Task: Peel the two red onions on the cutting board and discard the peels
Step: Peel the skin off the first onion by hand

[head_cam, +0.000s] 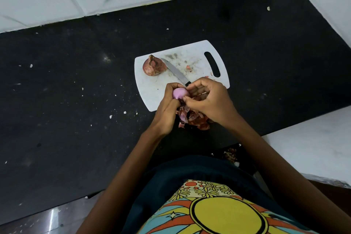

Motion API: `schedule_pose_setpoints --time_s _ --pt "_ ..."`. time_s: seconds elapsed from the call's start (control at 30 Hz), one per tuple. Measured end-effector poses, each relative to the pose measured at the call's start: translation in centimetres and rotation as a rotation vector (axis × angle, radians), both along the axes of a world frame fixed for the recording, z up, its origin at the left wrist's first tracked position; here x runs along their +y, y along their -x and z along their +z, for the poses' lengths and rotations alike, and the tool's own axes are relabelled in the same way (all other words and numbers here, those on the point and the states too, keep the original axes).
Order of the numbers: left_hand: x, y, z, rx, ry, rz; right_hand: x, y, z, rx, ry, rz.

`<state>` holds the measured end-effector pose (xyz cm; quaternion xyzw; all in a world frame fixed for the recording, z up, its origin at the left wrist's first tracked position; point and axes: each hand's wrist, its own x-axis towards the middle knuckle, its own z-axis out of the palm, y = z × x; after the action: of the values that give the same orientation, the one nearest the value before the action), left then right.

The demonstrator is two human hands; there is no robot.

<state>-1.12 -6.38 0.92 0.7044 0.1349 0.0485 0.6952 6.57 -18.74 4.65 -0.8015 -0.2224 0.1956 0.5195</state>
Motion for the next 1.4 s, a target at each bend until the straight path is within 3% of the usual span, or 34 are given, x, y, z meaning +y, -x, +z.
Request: schedule_pose_setpoints --time_s 0.67,1.07,1.23,1.4 --pt "0.3 -0.2 -0.2 0.034 0.021 -0.003 0.4 -0.2 -0.6 0.084 0.000 -0.040" --pt "0.7 -0.2 -0.3 0.038 0.094 0.027 0.1 0.2 -0.8 0.157 -0.117 -0.026" --pt "0.6 -0.2 0.3 0.029 0.174 0.041 0.5 0.3 -0.9 0.069 -0.092 -0.083" --pt "0.8 -0.2 0.9 0.104 0.361 0.086 0.8 0.0 -0.2 0.257 -0.226 -0.194"
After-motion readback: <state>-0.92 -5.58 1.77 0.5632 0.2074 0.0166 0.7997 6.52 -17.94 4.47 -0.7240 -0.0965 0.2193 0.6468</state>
